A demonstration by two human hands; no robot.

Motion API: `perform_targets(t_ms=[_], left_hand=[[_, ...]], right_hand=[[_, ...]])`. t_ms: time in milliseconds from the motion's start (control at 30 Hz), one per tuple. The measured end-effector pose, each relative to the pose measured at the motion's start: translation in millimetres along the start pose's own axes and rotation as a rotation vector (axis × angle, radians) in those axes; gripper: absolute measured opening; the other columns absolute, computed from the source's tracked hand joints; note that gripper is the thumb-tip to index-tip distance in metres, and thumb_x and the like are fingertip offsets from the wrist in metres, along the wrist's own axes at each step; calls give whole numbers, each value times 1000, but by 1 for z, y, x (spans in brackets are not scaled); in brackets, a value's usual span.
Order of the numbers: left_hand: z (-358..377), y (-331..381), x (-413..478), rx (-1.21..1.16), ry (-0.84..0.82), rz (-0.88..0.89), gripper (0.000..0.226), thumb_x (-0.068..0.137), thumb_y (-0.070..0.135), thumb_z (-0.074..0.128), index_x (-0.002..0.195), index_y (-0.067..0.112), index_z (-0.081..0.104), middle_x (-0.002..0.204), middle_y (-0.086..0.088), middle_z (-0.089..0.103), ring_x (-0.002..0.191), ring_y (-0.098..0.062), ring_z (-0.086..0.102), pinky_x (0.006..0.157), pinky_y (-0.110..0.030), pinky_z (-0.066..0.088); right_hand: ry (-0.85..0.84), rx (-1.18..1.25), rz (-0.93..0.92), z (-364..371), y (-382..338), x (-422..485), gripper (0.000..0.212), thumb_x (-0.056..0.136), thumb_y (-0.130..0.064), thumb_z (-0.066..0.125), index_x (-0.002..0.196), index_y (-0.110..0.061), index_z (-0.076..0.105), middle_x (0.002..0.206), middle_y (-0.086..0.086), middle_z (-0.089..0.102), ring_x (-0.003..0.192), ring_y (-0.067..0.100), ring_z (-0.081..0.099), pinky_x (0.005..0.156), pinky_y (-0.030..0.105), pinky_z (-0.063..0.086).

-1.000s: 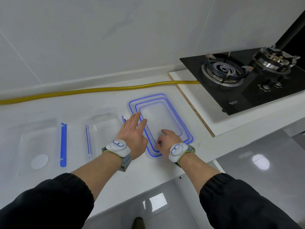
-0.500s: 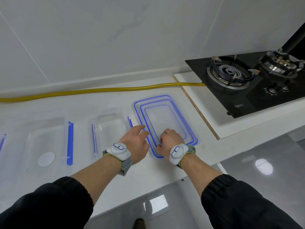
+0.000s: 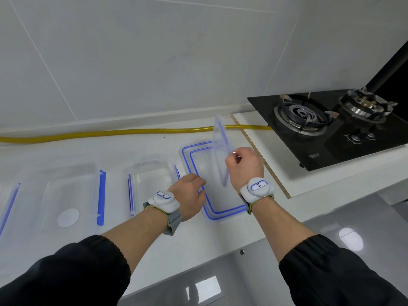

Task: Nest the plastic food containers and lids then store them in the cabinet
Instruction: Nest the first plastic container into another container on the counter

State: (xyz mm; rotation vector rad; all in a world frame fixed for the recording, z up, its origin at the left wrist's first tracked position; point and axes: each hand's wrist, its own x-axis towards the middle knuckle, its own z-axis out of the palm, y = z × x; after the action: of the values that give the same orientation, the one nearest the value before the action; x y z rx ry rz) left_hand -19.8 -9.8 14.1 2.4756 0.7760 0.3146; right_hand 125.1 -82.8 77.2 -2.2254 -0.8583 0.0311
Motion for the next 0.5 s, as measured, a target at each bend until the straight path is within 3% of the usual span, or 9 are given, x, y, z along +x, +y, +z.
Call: perform_targets(t_ms=[100,167,267,333,433,500], left_hand=[[-14,8,8,-223,56,-212,50,95,32,47,142,19,37,146,-6,39,126,-25,48,103,-31,39],[-24,8,17,-406,105,-421,56,94,42,45,144,21,30,142,-11,45,124,-31,50,103,-36,40],[-42,2,27,-869,202,-668,53,94,42,45,139,18,34,121,-19,56,98,-37,63,91,-51,52],[-53,-8,27,-1038,300,-755,49,95,36,45,137,15,35,115,-21,54,88,-37,64,86,-55,54],[-63,-27,21,-862,416,-832,29,95,26,40,116,7,46,89,-20,52,66,-32,55,85,-51,52],[-68,-38,12,-636,422,-882,30,96,23,39,116,3,50,97,-22,54,84,-35,54,86,-38,45]], right_hand=[[10,181,8,-5,-20,-2,18,86,-20,54,84,-8,67,88,8,68,74,17,56,65,20,38],[-18,356,61,-5,-35,-5,13,84,-21,56,79,-17,67,81,4,71,75,17,65,66,22,46],[-96,492,80,1,-49,-13,12,84,-19,56,76,-21,64,72,0,72,72,16,71,71,30,57],[-151,519,108,9,-51,-19,14,86,-19,54,79,-16,66,73,-1,74,71,15,72,75,35,58],[-229,552,159,25,-51,-24,13,85,-18,52,85,-18,65,75,-2,73,68,18,73,78,43,59],[-308,544,187,35,-53,-26,29,85,-15,49,110,-20,62,94,-4,70,73,26,73,76,45,60]])
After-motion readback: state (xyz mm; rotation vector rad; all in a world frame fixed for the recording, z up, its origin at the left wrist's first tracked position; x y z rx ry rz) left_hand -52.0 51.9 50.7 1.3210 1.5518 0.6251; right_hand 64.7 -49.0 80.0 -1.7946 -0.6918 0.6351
